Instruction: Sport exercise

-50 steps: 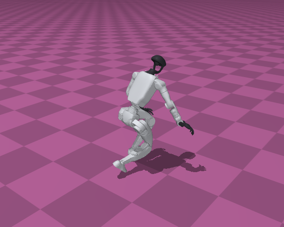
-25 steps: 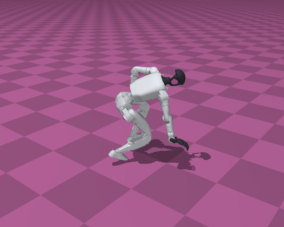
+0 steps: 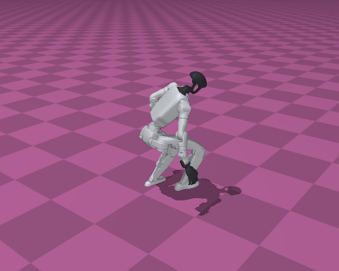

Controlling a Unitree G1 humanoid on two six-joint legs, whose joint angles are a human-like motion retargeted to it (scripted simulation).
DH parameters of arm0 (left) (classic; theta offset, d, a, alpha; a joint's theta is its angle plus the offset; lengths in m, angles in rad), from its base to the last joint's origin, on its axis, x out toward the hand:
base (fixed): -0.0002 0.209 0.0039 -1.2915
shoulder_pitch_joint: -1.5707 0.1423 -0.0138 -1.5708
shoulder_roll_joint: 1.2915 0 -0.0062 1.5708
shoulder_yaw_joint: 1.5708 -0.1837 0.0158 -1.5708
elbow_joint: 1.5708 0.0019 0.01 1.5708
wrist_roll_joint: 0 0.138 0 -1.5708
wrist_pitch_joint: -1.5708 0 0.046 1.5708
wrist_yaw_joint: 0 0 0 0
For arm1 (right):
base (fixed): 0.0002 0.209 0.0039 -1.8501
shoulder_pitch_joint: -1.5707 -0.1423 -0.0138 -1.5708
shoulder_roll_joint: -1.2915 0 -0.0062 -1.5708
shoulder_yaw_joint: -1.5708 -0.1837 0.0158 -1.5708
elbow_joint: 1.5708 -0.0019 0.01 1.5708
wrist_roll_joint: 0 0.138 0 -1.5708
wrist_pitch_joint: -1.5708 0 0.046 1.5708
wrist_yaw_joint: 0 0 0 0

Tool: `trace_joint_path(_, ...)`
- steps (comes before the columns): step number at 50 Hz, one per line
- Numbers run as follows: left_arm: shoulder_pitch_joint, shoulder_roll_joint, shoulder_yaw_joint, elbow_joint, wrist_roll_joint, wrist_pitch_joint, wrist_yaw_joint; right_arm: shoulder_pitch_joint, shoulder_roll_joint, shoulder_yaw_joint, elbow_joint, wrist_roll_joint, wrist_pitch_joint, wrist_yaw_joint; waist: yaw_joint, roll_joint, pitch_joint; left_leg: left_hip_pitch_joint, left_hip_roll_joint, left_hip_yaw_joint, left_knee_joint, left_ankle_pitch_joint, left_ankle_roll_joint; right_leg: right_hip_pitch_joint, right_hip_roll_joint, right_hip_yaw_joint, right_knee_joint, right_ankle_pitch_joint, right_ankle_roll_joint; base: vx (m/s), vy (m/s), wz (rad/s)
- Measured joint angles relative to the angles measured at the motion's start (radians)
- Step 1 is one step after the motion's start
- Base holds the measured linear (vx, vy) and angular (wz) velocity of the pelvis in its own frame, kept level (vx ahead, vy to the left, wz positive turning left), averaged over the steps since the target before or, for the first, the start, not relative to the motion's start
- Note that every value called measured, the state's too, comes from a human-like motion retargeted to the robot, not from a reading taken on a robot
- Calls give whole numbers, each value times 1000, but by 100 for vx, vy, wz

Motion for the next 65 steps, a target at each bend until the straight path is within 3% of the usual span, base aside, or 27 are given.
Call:
trace_joint_path(4, -1, -42, 4, 257, -88, 41, -101, 115, 19, -48, -46, 68, -5, 143, 109, -87, -149, -17, -53, 3, -196, 0, 0, 19, -17, 2, 117, 64, 39, -42, 12, -52)
trace_joint_path(7, 8, -77, 50, 466, -135, 54, -160, 207, -7, -139, -68, 102, -13, 206, 204, -177, -228, -1, -87, 0, -266, 0, -2, 182, -2, 30, 185, 34, 48, -38, 5, -33)
trace_joint_path(12, 5, -110, 161, 691, -113, 82, -259, 276, -69, -285, -102, 83, -36, 234, 318, -325, -267, 59, -118, -28, -319, 8, -70, 631, 47, 57, 3, -91, 71, -44, -9, 48)
trace_joint_path(16, -11, -113, 240, 749, -32, 99, -338, 291, -108, -370, -170, 11, -60, 207, 383, -407, -287, 118, -128, -37, -419, 47, -132, 885, 80, 66, -287, -229, 47, -42, -6, 105)
trace_joint_path(21, -19, -123, 315, 771, 56, 121, -417, 301, -93, -430, -285, -87, -75, 154, 448, -466, -360, 173, -88, -22, -627, 95, -200, 1010, 101, 48, -588, -260, 17, -27, 6, 119)
trace_joint_path(28, -4, -133, 377, 777, 144, 163, -439, 241, 48, -379, -465, -231, -79, 90, 427, -546, -502, 224, 36, 190, -998, 106, -186, 1036, -21, -47, -741, -257, 57, -6, 24, 171)
trace_joint_path(32, -10, -105, 383, 784, 218, 176, -438, 170, 169, -273, -536, -294, -79, 118, 423, -556, -551, 258, 151, 391, -1055, 131, -197, 1079, -89, -131, -744, -263, 79, 18, 36, 123)
trace_joint_path(35, -14, -88, 363, 790, 250, 182, -441, 150, 229, -202, -570, -312, -85, 155, 432, -558, -586, 251, 236, 523, -958, 154, -213, 1096, -162, -187, -669, -253, 95, 37, 39, 102)
trace_joint_path(40, -42, -19, 387, 822, 250, 194, -458, 146, 317, -110, -564, -277, -52, 265, 442, -588, -616, 339, 261, 628, -816, 199, -207, 1202, -197, -164, -603, -95, 111, 59, 39, 100)
trace_joint_path(43, -69, 23, 401, 829, 201, 194, -480, 177, 337, -104, -512, -202, -14, 361, 437, -615, -596, 434, 177, 617, -740, 181, -169, 1250, -237, -81, -473, 129, 111, 71, 39, 129)
trace_joint_path(45, -99, 44, 401, 809, 157, 194, -491, 193, 339, -112, -451, -147, 9, 423, 421, -645, -549, 529, 52, 600, -742, 150, -124, 1263, -291, 4, -345, 292, 111, 73, 41, 159)
trace_joint_path(48, -154, 58, 383, 730, 108, 177, -483, 225, 343, -123, -335, -92, 34, 486, 379, -662, -506, 641, -122, 530, -778, 95, -64, 1230, -294, 136, -158, 362, 111, 79, 43, 169)
trace_joint_path(50, -199, 70, 354, 651, 94, 157, -474, 237, 349, -129, -244, -58, 38, 521, 346, -676, -463, 765, -263, 473, -895, 96, -49, 1203, -285, 205, -63, 271, 111, 82, 41, 166)
trace_joint_path(52, -239, 86, 314, 561, 103, 132, -469, 259, 356, -134, -164, -37, 35, 548, 317, -670, -424, 923, -377, 386, -1055, 114, -53, 1163, -266, 238, -26, 114, 111, 84, 39, 145)
trace_joint_path(55, -287, 124, 253, 400, 135, 91, -490, 307, 362, -152, -75, -18, 28, 584, 287, -630, -367, 1194, -473, 217, -1302, 153, -66, 1085, -221, 250, -67, -74, 107, 84, 34, 123)
trace_joint_path(58, -326, 166, 208, 238, 164, 49, -546, 364, 374, -182, -24, 5, 27, 617, 269, -569, -326, 1400, -459, 77, -1438, 170, -91, 984, -115, 220, -207, -158, 82, 81, 22, 115)
trace_joint_path(63, -354, 212, 139, 62, 194, -8, -651, 433, 403, -215, 8, 20, 34, 654, 275, -469, -291, 1646, -371, -83, -1645, 265, -161, 865, 132, 215, -611, -180, 109, 81, 11, 107)
trace_joint_path(65, -341, 208, 115, 45, 203, -16, -677, 444, 412, -211, 8, 15, 38, 658, 289, -457, -282, 1696, -355, -121, -1650, 286, -189, 819, 210, 257, -711, -196, 111, 81, 1, 97)
